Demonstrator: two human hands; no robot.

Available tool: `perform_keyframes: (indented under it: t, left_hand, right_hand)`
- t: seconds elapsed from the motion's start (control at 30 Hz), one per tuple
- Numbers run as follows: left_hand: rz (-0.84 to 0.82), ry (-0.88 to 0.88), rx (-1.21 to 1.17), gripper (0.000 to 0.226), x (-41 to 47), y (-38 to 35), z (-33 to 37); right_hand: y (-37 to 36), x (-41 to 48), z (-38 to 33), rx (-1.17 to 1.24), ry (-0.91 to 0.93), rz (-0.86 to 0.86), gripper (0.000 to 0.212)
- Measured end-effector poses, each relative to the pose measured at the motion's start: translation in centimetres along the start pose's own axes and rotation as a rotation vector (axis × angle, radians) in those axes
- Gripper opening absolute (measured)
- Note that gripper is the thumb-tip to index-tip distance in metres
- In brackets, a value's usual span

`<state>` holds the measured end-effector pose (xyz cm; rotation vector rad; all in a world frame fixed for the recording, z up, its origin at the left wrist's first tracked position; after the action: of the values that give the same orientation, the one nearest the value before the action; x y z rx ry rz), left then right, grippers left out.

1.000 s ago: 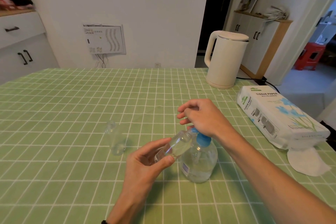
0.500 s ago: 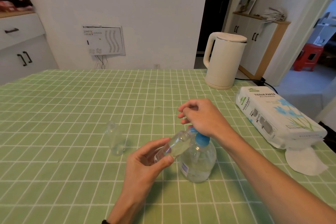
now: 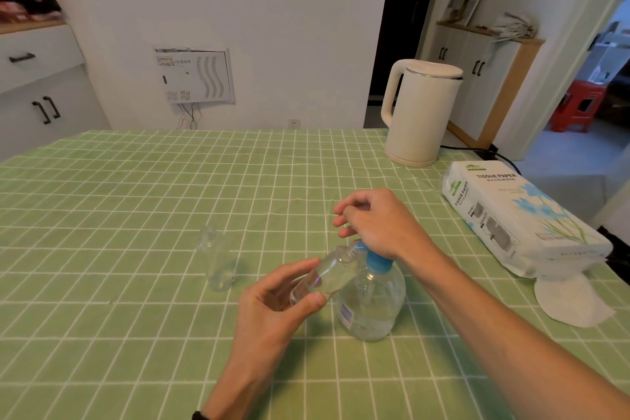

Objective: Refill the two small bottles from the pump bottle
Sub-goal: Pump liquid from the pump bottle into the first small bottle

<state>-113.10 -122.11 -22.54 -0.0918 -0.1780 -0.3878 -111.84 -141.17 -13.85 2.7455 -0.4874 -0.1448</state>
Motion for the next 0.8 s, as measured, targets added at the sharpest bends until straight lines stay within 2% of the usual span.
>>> perform_keyframes:
  t: [0.8]
  left_hand:
    - [0.005, 0.005, -0.008, 0.052, -0.12, 0.11, 0.03]
  right_hand:
    - [0.15, -0.06, -0.15, 0.007, -0.002, 0.0, 0.021]
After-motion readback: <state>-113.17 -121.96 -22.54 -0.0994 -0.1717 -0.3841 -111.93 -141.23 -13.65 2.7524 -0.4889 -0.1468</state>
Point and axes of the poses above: each hand's wrist, its own x-axis towards the middle knuckle, its own y-axis out of the back of the hand, z = x × y, the point moved 7 cm from there along x, towards the middle knuckle, and after that the axes turned 13 degrees about x, right-handed, at the moved point
